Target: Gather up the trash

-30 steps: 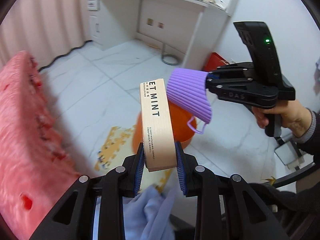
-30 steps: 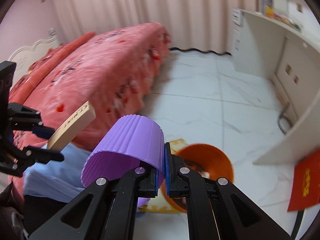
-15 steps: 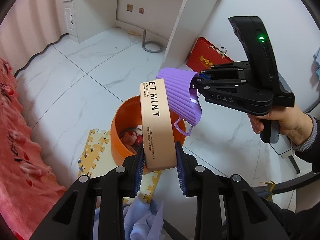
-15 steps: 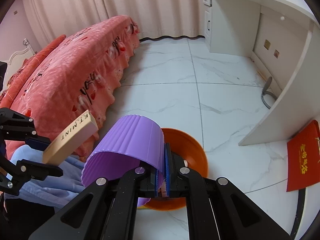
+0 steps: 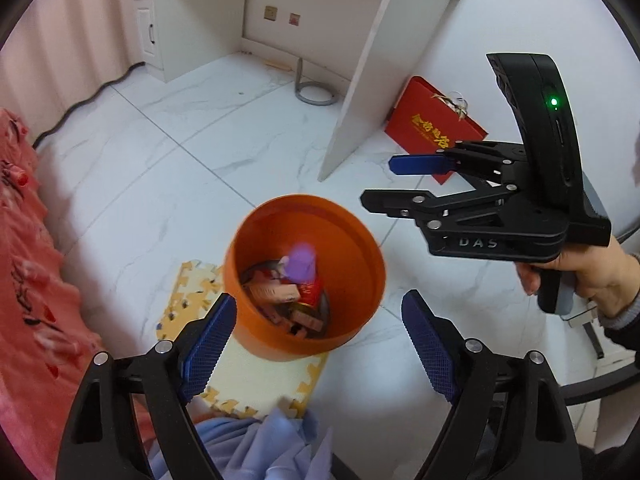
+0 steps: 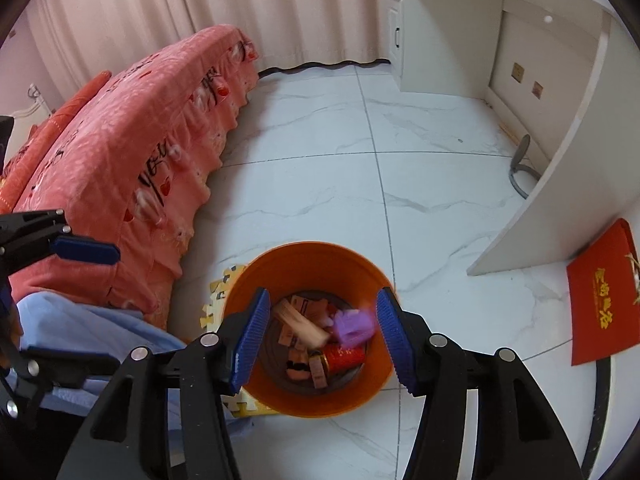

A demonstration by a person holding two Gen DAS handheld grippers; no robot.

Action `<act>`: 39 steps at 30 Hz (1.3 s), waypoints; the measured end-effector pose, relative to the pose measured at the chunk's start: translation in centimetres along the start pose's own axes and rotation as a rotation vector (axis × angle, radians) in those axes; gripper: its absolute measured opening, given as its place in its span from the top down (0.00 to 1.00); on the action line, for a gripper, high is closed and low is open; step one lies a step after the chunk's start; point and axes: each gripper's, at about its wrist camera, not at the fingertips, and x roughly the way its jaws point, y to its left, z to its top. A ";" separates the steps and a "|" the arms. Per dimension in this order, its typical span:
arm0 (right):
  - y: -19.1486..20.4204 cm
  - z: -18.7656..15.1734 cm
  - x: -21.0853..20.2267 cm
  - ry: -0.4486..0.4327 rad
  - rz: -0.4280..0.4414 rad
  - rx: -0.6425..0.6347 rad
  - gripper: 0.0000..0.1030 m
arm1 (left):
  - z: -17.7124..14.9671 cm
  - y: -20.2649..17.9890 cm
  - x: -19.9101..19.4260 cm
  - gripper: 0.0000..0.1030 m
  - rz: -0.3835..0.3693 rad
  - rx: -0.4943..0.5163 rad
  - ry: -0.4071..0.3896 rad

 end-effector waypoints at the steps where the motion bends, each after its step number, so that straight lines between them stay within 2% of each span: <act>1: 0.3 0.0 -0.2 -0.001 0.008 0.001 0.45 | -0.3 0.1 -0.4 0.19 0.006 -0.003 -0.002; 5: 3.0 0.3 -1.3 -0.022 0.047 -0.039 0.45 | -1.2 0.7 -2.9 0.19 0.026 -0.027 -0.032; 9: 6.8 0.7 -2.7 -0.040 0.106 -0.088 0.45 | -2.9 1.2 -5.6 0.19 0.083 -0.042 -0.054; 13: 12.2 1.1 -4.8 -0.079 0.181 -0.167 0.45 | -4.8 2.1 -9.2 0.19 0.128 -0.105 -0.113; 16: 16.9 1.3 -6.6 -0.107 0.259 -0.236 0.45 | -7.5 2.8 -13.5 0.19 0.184 -0.155 -0.183; 23: 27.6 1.1 -10.3 -0.164 0.425 -0.403 0.45 | -14.2 3.2 -20.4 0.19 0.335 -0.278 -0.252; 26: 32.0 0.6 -11.6 -0.170 0.488 -0.464 0.45 | -16.6 3.5 -22.4 0.19 0.377 -0.345 -0.281; 39: 45.0 -2.1 -14.8 -0.171 0.652 -0.672 0.45 | -28.0 2.6 -30.1 0.18 0.561 -0.601 -0.374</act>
